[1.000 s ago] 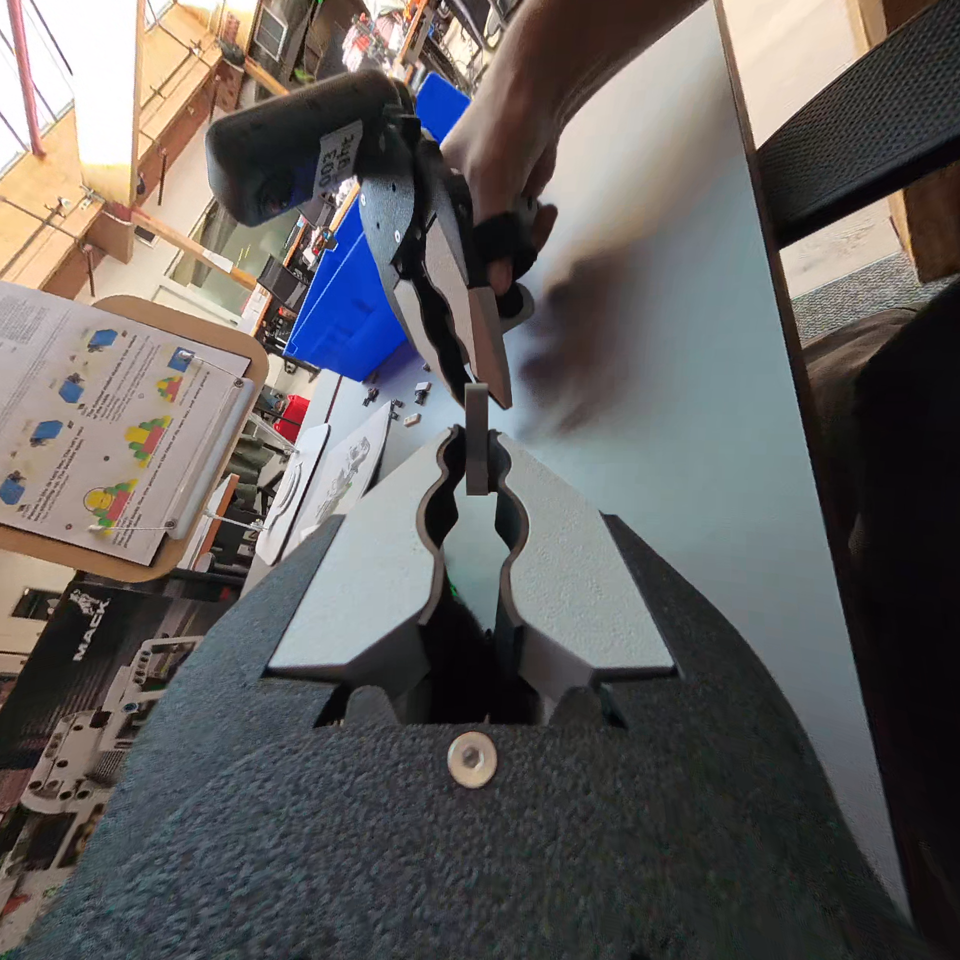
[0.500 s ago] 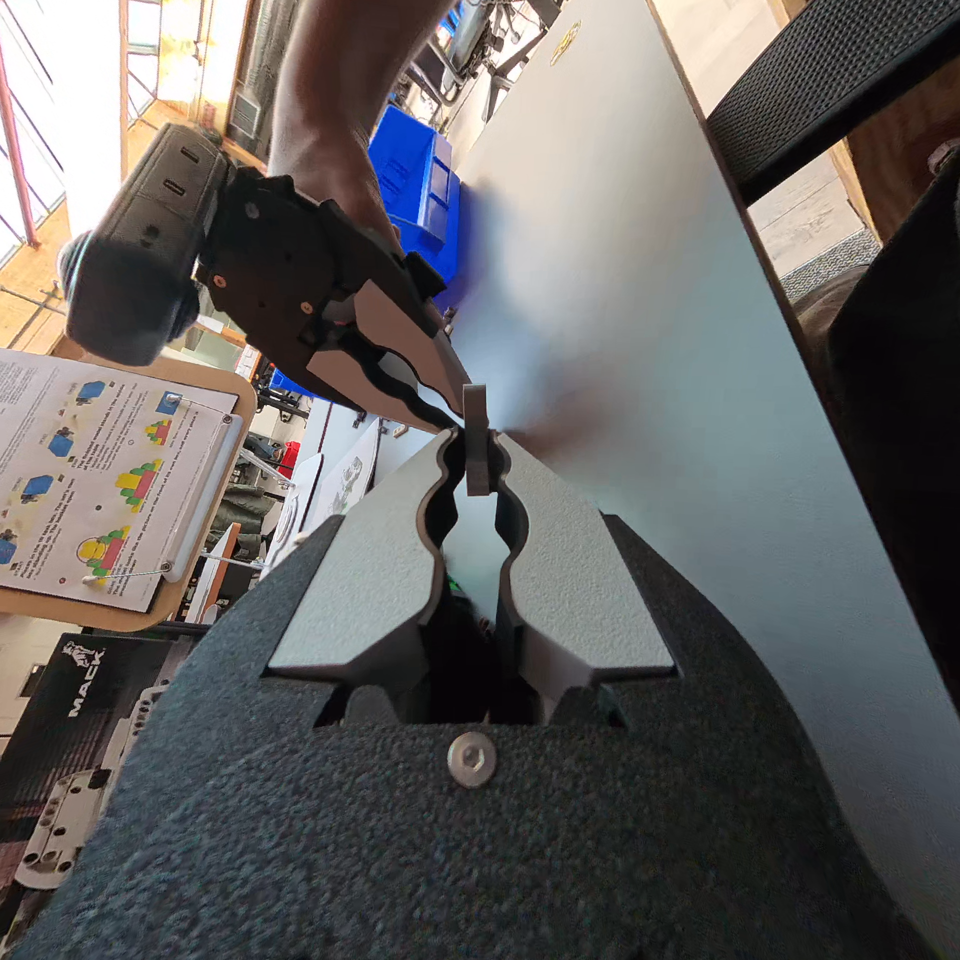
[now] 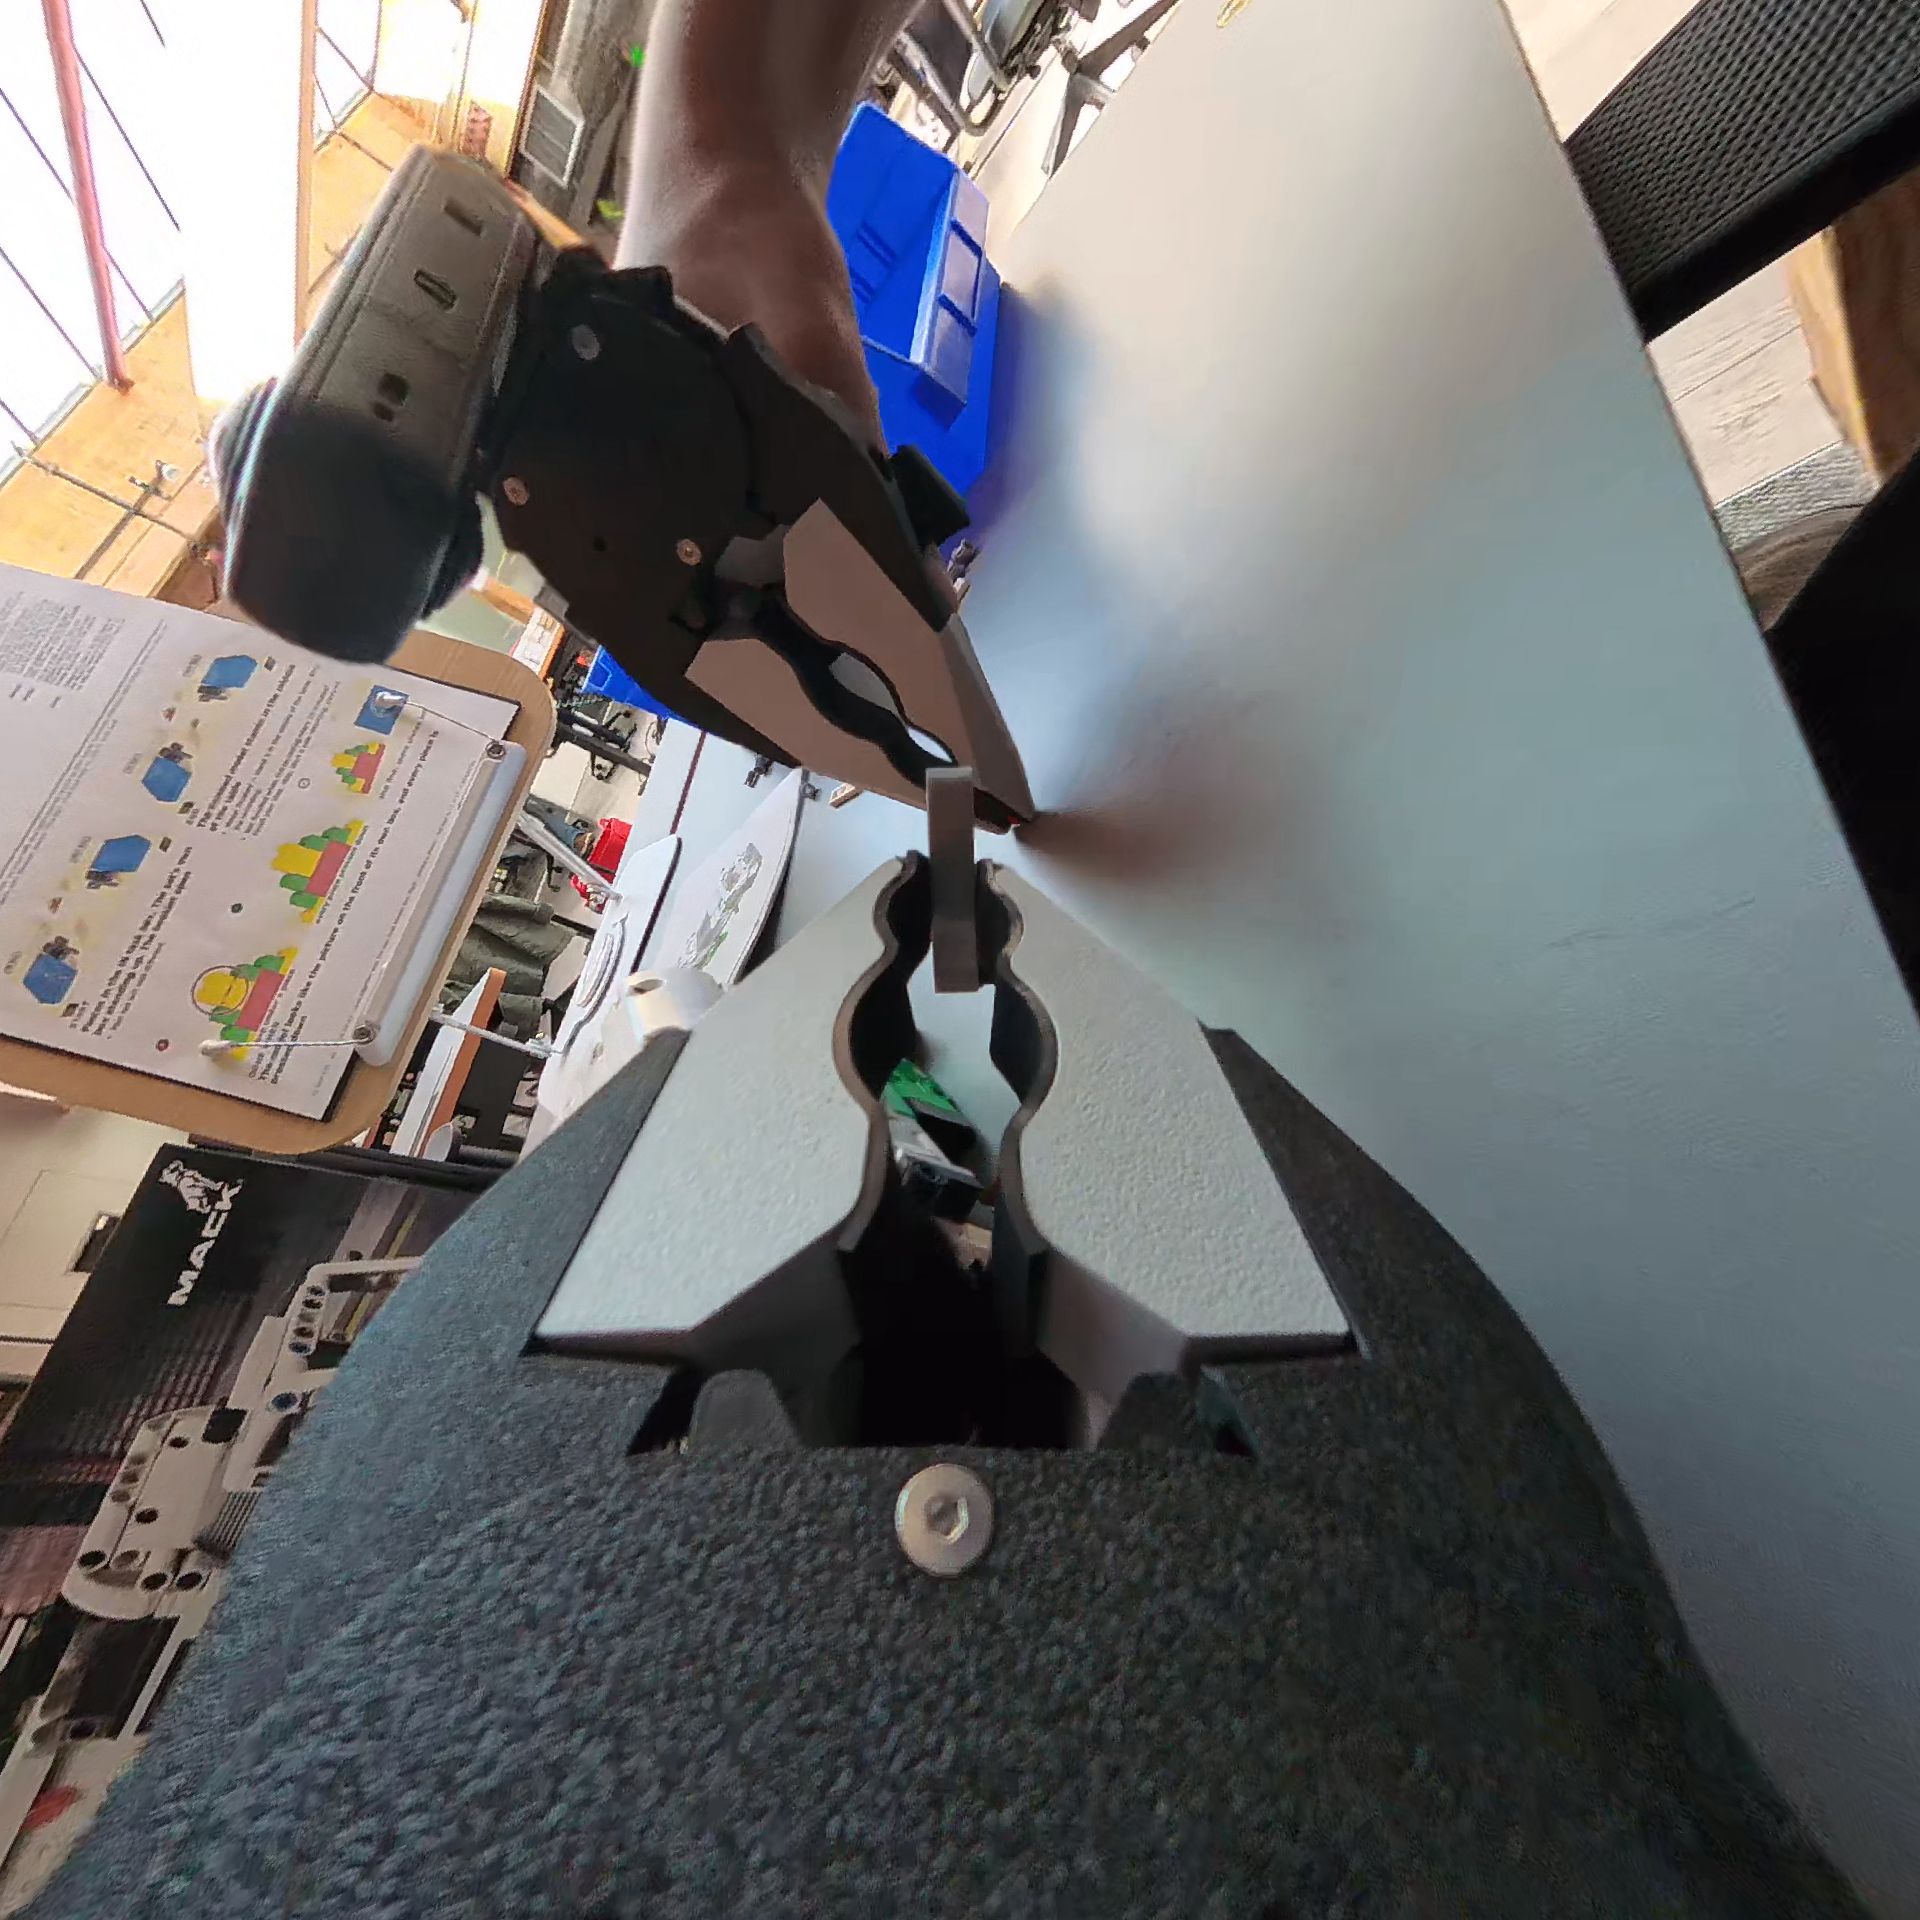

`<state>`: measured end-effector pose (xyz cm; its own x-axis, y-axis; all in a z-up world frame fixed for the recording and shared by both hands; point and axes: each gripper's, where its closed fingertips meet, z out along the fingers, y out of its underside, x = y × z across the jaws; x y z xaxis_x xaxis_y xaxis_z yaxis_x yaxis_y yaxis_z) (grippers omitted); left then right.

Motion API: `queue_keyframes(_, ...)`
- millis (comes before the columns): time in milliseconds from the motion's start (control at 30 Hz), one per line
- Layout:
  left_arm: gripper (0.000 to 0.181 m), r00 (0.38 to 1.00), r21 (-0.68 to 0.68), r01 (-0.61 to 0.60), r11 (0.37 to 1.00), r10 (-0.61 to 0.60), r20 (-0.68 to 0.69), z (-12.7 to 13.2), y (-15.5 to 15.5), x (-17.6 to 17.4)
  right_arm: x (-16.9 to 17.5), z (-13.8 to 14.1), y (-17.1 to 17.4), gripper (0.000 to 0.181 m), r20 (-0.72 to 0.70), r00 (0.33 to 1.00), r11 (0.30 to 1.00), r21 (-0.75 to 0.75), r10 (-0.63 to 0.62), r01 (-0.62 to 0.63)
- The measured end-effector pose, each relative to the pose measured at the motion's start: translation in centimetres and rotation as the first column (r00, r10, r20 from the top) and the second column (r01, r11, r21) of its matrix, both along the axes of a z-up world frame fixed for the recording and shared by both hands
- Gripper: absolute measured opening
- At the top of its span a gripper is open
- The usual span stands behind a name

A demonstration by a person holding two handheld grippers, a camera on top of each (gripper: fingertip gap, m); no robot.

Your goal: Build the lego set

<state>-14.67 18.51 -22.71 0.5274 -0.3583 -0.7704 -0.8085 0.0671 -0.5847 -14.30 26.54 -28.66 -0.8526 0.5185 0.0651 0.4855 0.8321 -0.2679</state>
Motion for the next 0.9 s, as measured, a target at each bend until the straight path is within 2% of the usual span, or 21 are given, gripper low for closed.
queue_keyframes(67,0.007,0.999,0.017,-0.034,0.999,0.034,-0.013,0.0,0.2,-0.6,-0.6,0.6,0.0,0.003,-0.054,0.996,0.996,-0.059,-0.075,0.071)
queue_keyframes(133,0.006,0.997,0.042,-0.066,0.997,0.067,-0.037,0.2,0.4,-1.1,-1.6,2.9,-1.0,0.003,-0.134,0.97,0.956,-0.24,-0.204,0.168)
queue_keyframes(167,0.006,0.996,0.063,-0.076,0.995,0.079,-0.048,0.5,0.3,-1.3,-2.0,4.7,-2.3,0.003,-0.157,0.948,0.903,-0.379,-0.278,0.202)
queue_keyframes(200,0.006,0.994,0.087,-0.085,0.993,0.09,-0.06,0.9,0.3,-1.3,-2.4,6.9,-3.8,0.003,-0.172,0.915,0.81,-0.543,-0.364,0.221)
queue_keyframes(267,0.007,0.99,0.116,-0.112,0.987,0.121,-0.075,1.5,0.3,-1.5,-3.1,10.3,-5.9,0.003,-0.117,0.836,0.552,-0.798,-0.536,0.242)
queue_keyframes(300,0.007,0.988,0.117,-0.126,0.985,0.135,-0.071,1.6,0.4,-1.7,-3.2,11.1,-6.7,0.003,-0.061,0.798,0.415,-0.877,-0.599,0.244)
queue_keyframes(333,0.007,0.987,0.119,-0.138,0.983,0.147,-0.065,1.8,0.5,-2.0,-3.5,11.3,-6.9,0.003,-0.023,0.752,0.317,-0.915,-0.659,0.25)
queue_keyframes(400,0.007,0.985,0.121,-0.153,0.981,0.161,-0.06,2.1,0.6,-2.4,-3.7,11.6,-7.2,0.003,0.035,0.69,0.176,-0.956,-0.723,0.233)
queue_keyframes(433,0.007,0.984,0.118,-0.158,0.98,0.166,-0.06,2.1,0.6,-2.5,-3.8,11.7,-7.3,0.003,0.05,0.674,0.139,-0.965,-0.737,0.223)
queue_keyframes(500,0.007,0.982,0.119,-0.169,0.978,0.177,-0.064,2.1,0.7,-2.7,-4.0,11.2,-7.5,0.003,0.035,0.647,0.152,-0.961,-0.761,0.231)
queue_keyframes(600,0.007,0.98,0.121,-0.177,0.977,0.186,-0.069,2.3,0.6,-2.9,-4.1,10.5,-8.2,0.003,0.027,0.648,0.179,-0.952,-0.762,0.249)
queue_keyframes(633,0.007,0.979,0.124,-0.182,0.975,0.192,-0.07,2.4,0.7,-3.0,-4.2,10.1,-8.3,0.003,0.01,0.645,0.207,-0.943,-0.764,0.26)
queue_keyframes(733,0.007,0.976,0.119,-0.196,0.973,0.205,-0.069,2.5,0.7,-3.4,-4.4,10.2,-8.4,0.003,-0.005,0.642,0.222,-0.94,-0.767,0.257)
queue_keyframes(900,0.007,0.971,0.111,-0.206,0.972,0.217,-0.104,2.0,0.8,-3.8,-4.6,9.7,-8.3,0.003,-0.047,0.654,0.303,-0.91,-0.755,0.284)
